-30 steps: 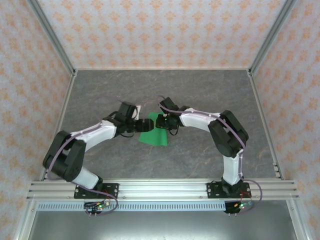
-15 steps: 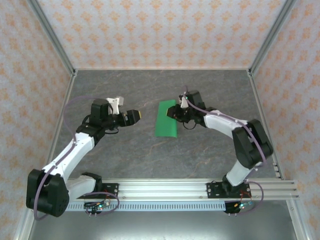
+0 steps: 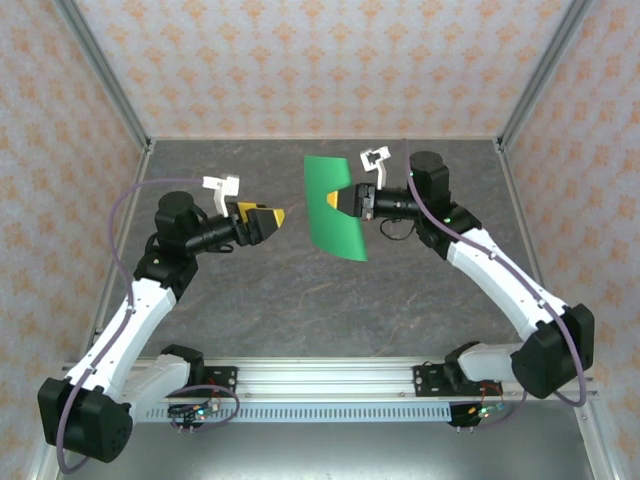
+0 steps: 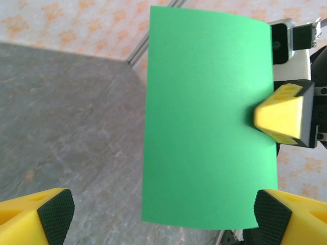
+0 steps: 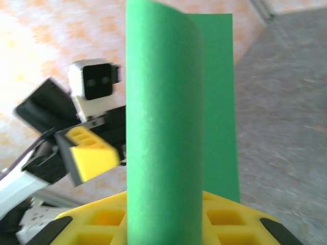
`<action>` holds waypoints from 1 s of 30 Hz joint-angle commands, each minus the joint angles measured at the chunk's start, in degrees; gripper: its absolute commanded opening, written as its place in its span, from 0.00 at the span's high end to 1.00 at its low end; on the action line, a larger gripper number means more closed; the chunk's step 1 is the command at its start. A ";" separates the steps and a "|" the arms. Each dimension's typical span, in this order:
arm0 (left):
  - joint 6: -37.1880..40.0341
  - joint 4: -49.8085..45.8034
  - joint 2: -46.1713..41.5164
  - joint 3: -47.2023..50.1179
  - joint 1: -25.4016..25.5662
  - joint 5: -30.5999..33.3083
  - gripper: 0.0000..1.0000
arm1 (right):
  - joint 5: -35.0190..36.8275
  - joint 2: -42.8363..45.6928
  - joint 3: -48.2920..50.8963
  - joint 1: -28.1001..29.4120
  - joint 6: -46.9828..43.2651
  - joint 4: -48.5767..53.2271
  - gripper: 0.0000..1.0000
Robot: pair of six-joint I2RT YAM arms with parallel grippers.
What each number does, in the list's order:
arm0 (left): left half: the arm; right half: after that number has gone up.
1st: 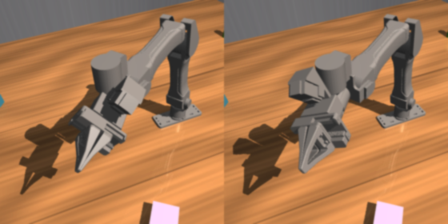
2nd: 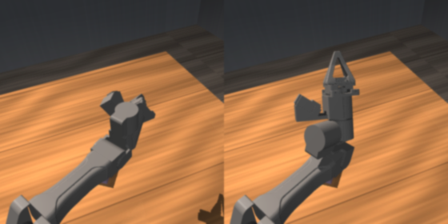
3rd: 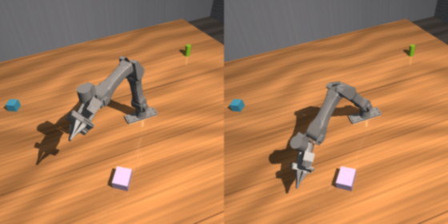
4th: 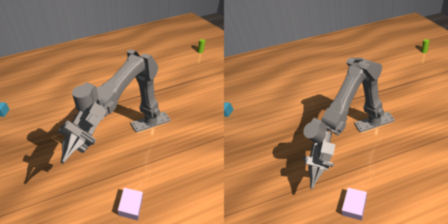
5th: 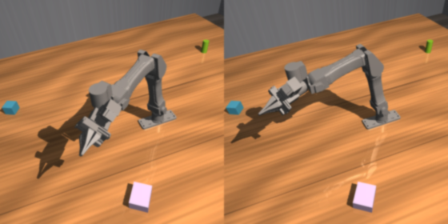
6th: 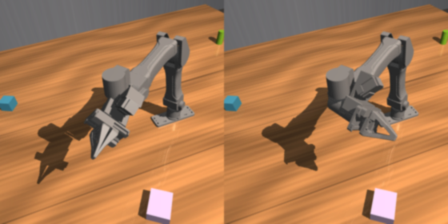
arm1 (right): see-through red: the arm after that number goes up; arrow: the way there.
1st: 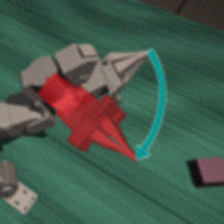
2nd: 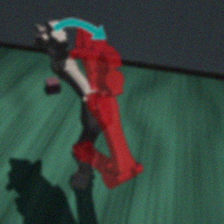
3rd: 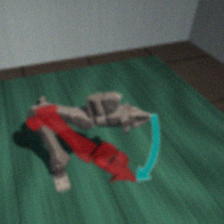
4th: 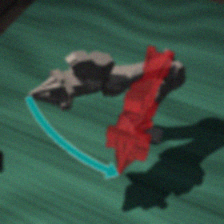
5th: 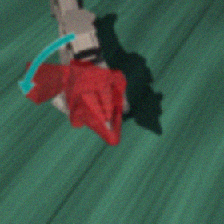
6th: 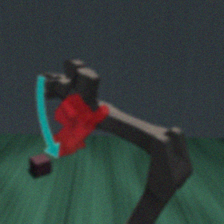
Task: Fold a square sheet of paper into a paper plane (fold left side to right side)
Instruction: Place a square sheet of paper at the center of the table.
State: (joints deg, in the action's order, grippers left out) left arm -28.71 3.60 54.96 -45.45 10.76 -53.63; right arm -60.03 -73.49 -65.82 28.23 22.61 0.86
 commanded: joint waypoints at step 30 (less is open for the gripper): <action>2.15 4.45 -3.90 -2.48 8.04 -1.69 0.96 | 6.78 7.10 -3.77 5.48 -8.04 7.59 0.71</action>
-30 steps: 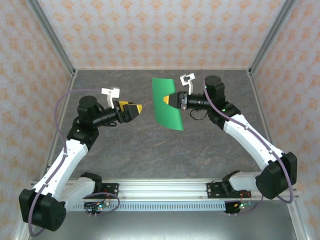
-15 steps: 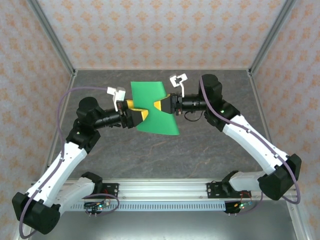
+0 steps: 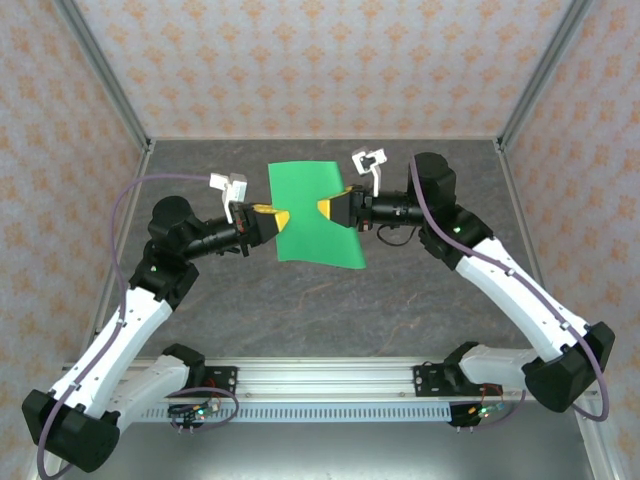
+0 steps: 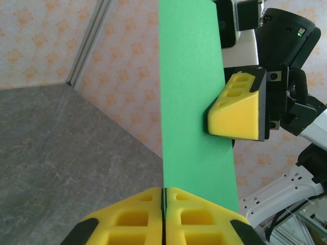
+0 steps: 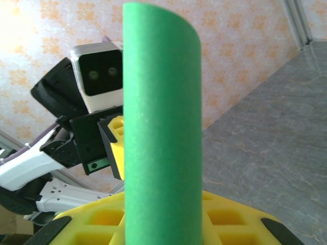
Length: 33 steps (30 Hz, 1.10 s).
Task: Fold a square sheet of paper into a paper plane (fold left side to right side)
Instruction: Place a square sheet of paper at the center of the table.
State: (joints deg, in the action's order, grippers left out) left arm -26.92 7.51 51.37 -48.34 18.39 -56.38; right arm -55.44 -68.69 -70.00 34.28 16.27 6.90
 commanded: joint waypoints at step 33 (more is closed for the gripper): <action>0.79 -2.30 44.04 7.02 0.41 17.34 1.00 | 54.21 -3.88 2.71 -2.50 -0.96 30.82 0.04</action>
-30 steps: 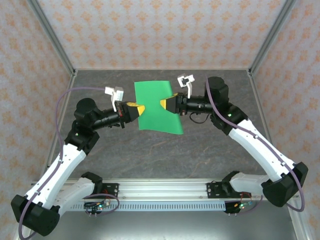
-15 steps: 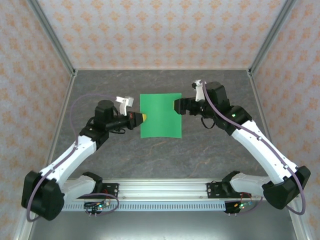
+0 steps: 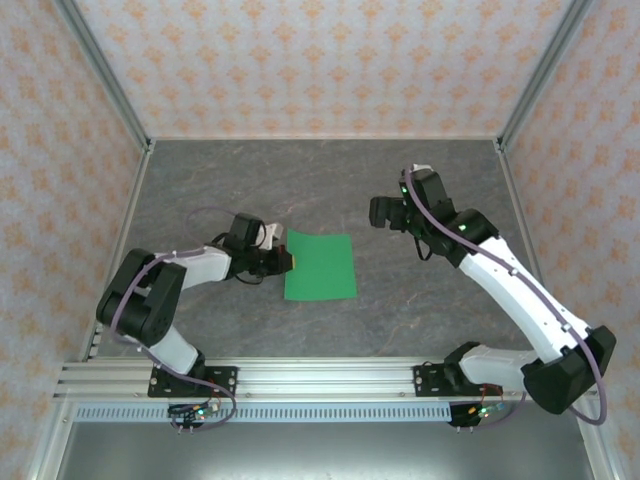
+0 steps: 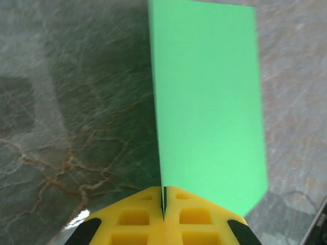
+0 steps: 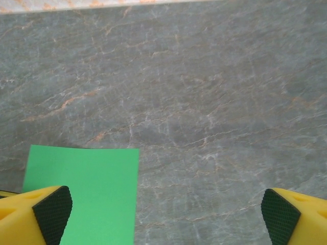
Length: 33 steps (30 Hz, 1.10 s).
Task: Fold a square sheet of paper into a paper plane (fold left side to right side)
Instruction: First fold in half a square sheet of paper at the center of the table.
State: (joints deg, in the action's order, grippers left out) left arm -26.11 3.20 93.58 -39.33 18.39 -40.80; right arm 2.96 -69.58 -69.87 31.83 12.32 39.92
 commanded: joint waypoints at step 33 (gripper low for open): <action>4.21 -7.57 1.67 -7.01 0.64 2.03 1.00 | -18.54 -39.83 6.41 -0.09 13.81 -18.80 0.67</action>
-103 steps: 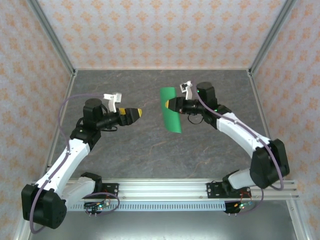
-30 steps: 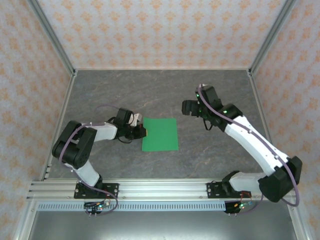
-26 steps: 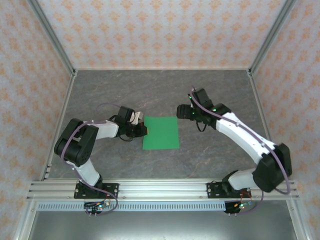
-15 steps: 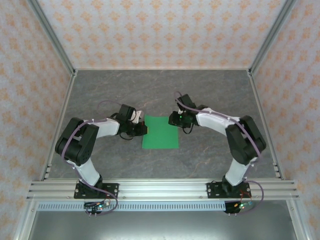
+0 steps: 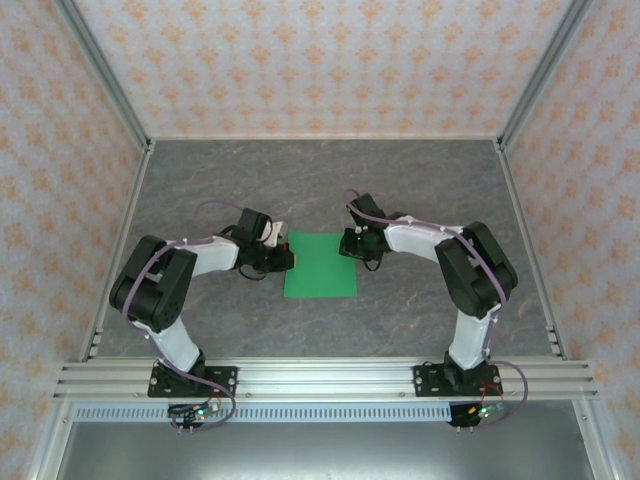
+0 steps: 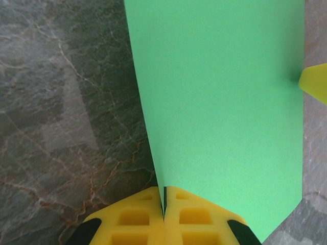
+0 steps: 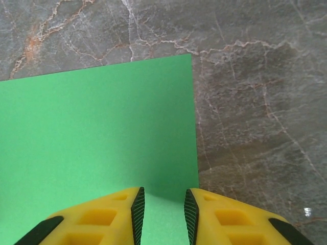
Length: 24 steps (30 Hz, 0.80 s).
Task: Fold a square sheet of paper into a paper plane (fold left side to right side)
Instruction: First fold in half a square sheet of paper at the center of the table.
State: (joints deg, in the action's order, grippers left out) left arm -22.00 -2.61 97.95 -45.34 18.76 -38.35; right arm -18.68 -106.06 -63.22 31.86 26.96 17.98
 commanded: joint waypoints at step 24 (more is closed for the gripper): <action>-10.04 6.33 -7.07 -2.22 4.31 -7.97 0.50 | 4.46 -7.67 -0.91 0.95 -2.27 5.88 0.67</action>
State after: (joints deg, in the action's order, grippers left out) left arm -29.85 1.13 90.48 -45.56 21.96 -44.60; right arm -17.12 -108.27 -66.50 32.45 25.45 22.09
